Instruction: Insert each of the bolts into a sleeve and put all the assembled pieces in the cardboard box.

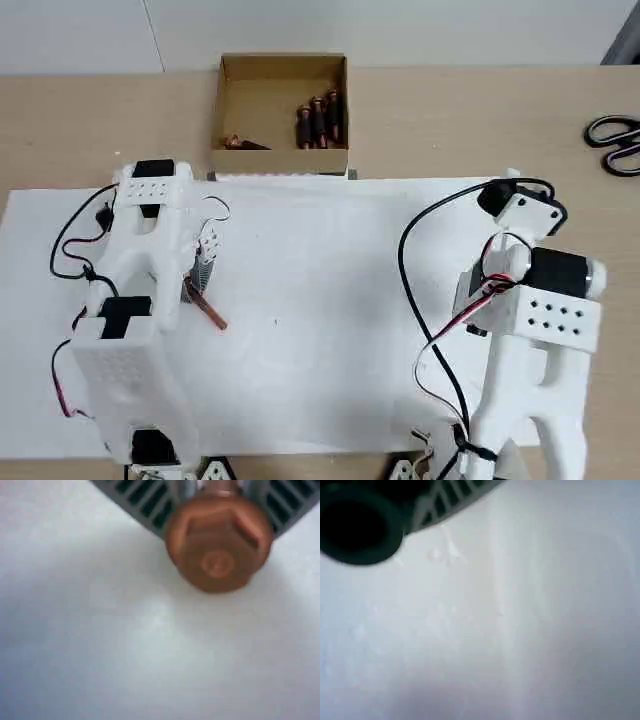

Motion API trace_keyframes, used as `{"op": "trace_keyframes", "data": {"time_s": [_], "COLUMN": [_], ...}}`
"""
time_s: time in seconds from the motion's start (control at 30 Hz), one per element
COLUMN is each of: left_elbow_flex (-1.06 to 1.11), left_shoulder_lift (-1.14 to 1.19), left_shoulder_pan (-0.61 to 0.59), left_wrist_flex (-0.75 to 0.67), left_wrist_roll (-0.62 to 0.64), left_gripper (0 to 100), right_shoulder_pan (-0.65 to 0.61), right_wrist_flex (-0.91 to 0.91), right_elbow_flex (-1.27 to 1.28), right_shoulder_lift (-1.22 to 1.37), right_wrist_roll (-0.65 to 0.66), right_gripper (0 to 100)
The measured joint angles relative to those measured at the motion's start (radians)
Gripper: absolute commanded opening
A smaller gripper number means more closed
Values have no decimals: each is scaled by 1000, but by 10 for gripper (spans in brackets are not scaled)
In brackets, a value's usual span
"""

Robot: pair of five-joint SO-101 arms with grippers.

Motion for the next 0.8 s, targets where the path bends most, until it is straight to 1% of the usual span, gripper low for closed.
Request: {"op": "trace_keyframes", "data": {"time_s": [0.13,0.2,0.27,0.33,0.43,0.53,0.63,0.73,0.8], "left_elbow_flex": [-15,-51,-114,-192,-307,-358,-376,-377,-377], "left_shoulder_lift": [2,15,23,25,8,-104,-287,-460,-563], "left_shoulder_pan": [0,0,-3,-5,-5,3,43,92,103], "left_wrist_flex": [0,28,78,77,72,72,77,81,81], "left_wrist_roll": [0,5,5,-2,-44,-103,-172,-193,-207], "left_gripper": [6,6,6,6,6,6,6,6,6], "right_shoulder_pan": [0,0,0,0,0,-40,-123,-216,-264], "right_wrist_flex": [0,0,0,0,0,3,15,17,17], "right_elbow_flex": [-3,-25,-63,-107,-175,-224,-229,-184,-143], "right_shoulder_lift": [0,0,0,0,-8,-72,-180,-302,-382], "right_wrist_roll": [0,0,0,0,0,0,0,0,0], "right_gripper": [4,4,4,4,3,3,3,3,3]}}
